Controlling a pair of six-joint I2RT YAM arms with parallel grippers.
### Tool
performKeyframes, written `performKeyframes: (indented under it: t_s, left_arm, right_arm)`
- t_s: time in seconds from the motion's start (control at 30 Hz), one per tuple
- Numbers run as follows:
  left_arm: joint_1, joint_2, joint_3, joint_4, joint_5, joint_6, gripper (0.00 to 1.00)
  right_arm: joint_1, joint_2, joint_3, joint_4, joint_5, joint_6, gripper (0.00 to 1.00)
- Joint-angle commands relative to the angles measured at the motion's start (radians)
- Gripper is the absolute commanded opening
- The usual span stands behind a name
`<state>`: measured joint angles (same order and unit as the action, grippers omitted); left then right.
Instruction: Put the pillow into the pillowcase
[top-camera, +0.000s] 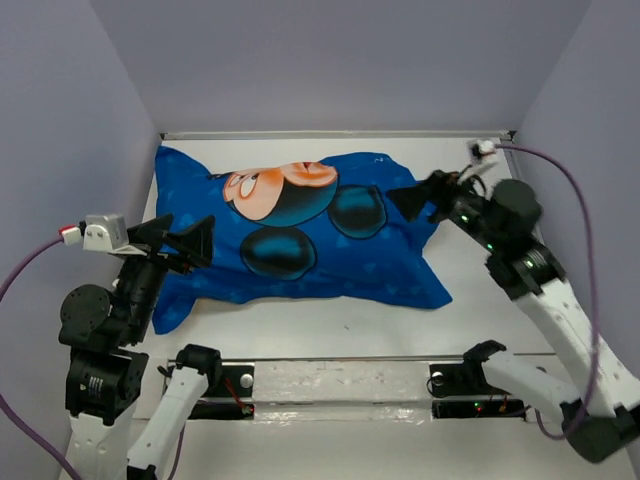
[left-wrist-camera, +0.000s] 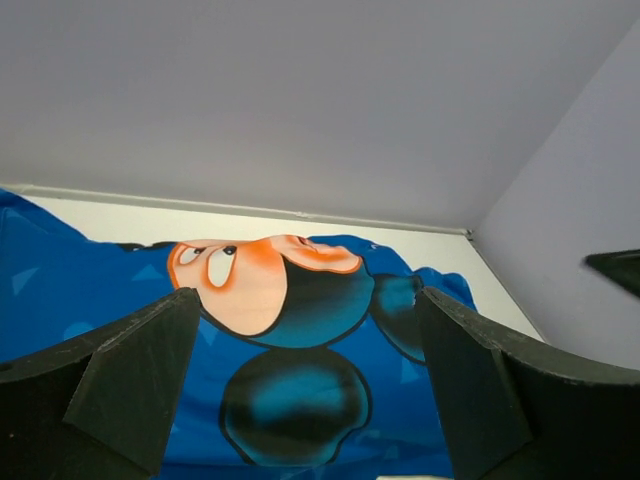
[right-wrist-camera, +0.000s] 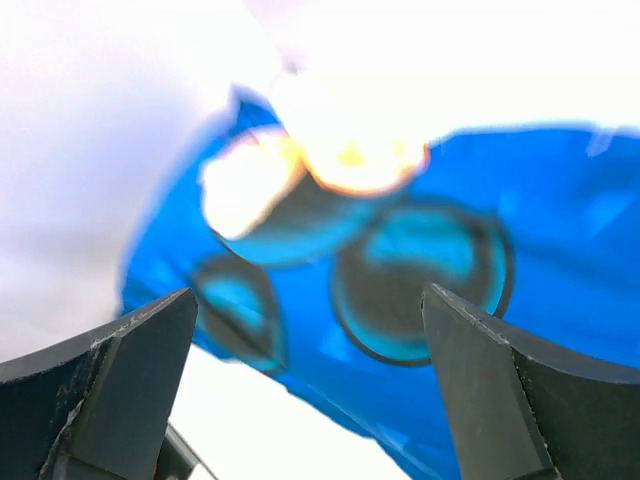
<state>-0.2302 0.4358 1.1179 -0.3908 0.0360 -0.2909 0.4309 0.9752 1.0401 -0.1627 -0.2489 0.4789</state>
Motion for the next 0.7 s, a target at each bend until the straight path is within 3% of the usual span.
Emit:
performKeyframes:
  t_s: [0.0,0.17,0.27,0.67]
  left_arm:
    - [-0.004,-0.028,0.065,0.001,0.131,-0.005,0.99]
    - [-0.011,-0.035,0.122,0.012,0.175,-0.001,0.99]
    - [-0.012,-0.035,0.111,0.033,0.206,0.001,0.99]
    - [-0.012,-0.036,0.062,0.087,0.264,-0.004,0.99]
  right_arm:
    - [0.000,-0.274,0.130,-0.298,0.138,-0.132,1.00]
    - [0.000,-0.562,0.166,-0.368,0.172,-0.154,1.00]
    - [0.000,-0.636,0.150,-0.368,0.175,-0.161,1.00]
    - [0.000,-0.573,0.156,-0.313,0.116,-0.169,1.00]
